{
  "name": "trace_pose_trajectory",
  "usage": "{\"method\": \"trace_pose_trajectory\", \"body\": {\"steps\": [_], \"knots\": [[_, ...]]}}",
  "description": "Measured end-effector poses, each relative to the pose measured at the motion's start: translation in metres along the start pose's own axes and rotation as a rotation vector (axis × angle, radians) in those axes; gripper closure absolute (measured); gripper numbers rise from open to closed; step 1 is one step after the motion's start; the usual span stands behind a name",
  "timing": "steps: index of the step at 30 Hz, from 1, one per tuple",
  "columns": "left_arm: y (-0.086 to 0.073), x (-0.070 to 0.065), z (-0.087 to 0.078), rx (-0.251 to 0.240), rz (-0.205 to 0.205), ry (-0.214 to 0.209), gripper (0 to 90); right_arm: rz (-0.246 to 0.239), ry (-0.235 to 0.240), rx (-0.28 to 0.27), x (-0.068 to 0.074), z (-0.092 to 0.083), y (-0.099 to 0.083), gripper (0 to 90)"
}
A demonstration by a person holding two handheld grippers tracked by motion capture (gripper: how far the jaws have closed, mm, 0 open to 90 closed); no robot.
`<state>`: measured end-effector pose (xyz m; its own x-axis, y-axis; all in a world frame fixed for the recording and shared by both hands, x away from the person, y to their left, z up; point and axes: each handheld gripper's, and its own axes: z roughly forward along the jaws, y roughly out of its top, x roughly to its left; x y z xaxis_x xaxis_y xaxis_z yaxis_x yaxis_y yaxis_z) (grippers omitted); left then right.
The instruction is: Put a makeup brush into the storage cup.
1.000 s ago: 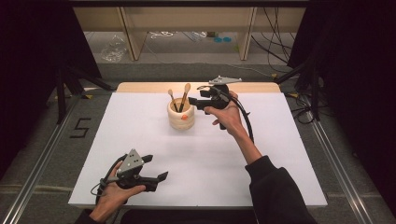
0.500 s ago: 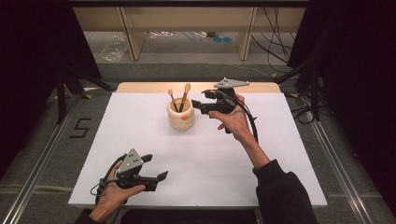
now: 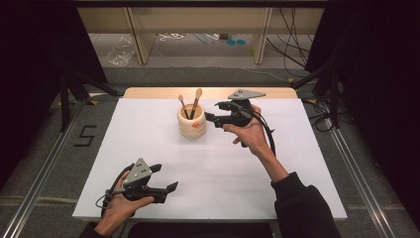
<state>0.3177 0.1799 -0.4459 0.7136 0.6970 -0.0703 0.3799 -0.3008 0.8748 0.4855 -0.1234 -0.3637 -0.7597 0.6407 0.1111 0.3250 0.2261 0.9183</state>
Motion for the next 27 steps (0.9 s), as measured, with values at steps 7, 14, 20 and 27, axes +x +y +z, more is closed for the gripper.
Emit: {"method": "trace_pose_trajectory", "body": {"steps": [7, 14, 20, 27], "knots": [[0.000, -0.001, 0.000, 0.001, -0.010, 0.002, 16.7, 0.011, -0.015, 0.009, 0.000, -0.005, -0.005, 26.3], [0.000, -0.001, 0.000, 0.002, -0.020, 0.004, 16.7, 0.017, -0.023, 0.024, -0.004, -0.012, -0.011, 25.2], [0.000, -0.001, 0.000, 0.000, -0.009, -0.010, 16.7, 0.020, -0.031, 0.004, -0.004, -0.020, -0.015, 25.5], [0.000, -0.001, -0.001, 0.000, -0.007, -0.008, 16.7, 0.019, -0.031, -0.005, -0.002, -0.026, -0.018, 25.5]]}}
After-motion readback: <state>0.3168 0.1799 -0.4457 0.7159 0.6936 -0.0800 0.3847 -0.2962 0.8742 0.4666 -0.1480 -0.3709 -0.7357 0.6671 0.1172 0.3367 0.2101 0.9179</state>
